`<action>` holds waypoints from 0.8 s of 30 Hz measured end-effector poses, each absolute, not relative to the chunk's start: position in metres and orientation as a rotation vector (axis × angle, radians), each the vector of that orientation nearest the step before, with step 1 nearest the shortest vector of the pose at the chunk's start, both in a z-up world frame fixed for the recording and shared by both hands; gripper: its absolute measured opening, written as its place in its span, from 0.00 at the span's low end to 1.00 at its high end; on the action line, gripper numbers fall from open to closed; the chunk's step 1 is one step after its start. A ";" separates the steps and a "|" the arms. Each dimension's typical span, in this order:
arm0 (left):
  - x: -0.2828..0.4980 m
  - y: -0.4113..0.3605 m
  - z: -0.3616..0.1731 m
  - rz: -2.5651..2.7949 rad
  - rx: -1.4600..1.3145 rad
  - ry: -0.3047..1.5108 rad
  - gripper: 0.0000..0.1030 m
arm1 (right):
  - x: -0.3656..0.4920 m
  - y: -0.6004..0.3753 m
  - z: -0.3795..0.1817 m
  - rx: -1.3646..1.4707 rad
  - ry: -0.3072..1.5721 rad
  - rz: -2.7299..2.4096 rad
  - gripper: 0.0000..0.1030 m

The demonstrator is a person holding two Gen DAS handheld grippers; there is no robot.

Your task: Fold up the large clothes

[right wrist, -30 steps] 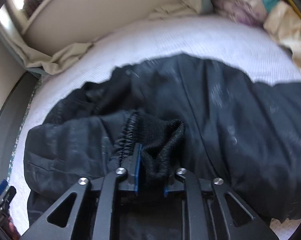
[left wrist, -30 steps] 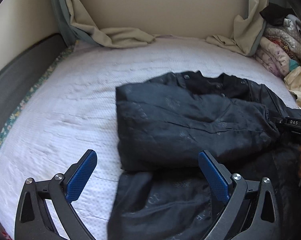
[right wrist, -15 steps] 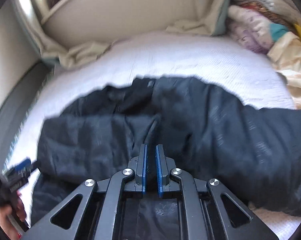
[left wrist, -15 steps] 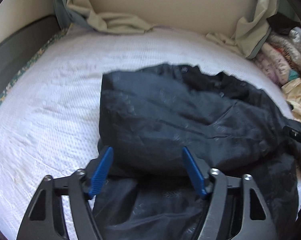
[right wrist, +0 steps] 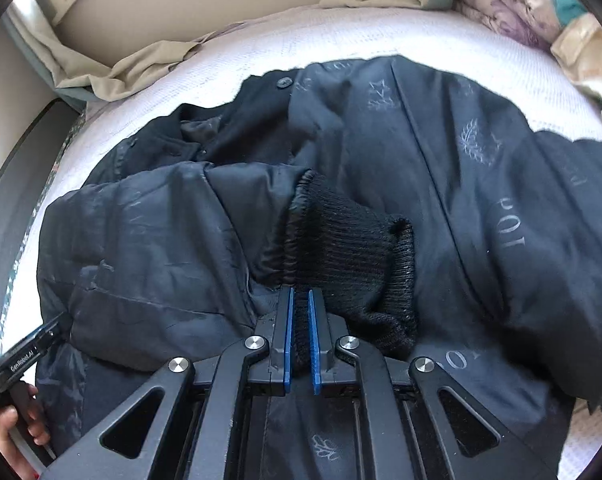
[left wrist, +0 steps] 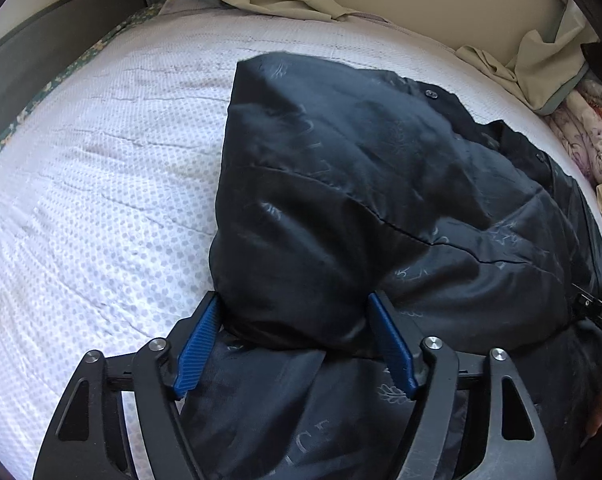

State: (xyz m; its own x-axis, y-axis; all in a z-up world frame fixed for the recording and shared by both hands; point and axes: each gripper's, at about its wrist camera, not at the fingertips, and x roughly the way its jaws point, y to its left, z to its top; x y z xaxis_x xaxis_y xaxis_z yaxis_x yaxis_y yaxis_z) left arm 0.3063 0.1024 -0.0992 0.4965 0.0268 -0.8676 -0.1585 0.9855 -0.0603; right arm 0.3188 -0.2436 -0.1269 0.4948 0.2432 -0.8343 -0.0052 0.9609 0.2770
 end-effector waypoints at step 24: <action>0.296 0.088 -0.069 0.130 -0.099 0.972 0.83 | 0.318 -0.250 -0.110 0.252 1.028 0.130 0.06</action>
State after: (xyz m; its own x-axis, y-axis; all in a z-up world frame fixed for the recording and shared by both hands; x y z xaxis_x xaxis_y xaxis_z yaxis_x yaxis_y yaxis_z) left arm 0.2955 0.0885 -0.0692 0.5567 0.0659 -0.8281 -0.1546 0.9877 -0.0253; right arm 0.3180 -0.2498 -0.1101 0.5118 0.2249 -0.8291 0.0110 0.9633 0.2681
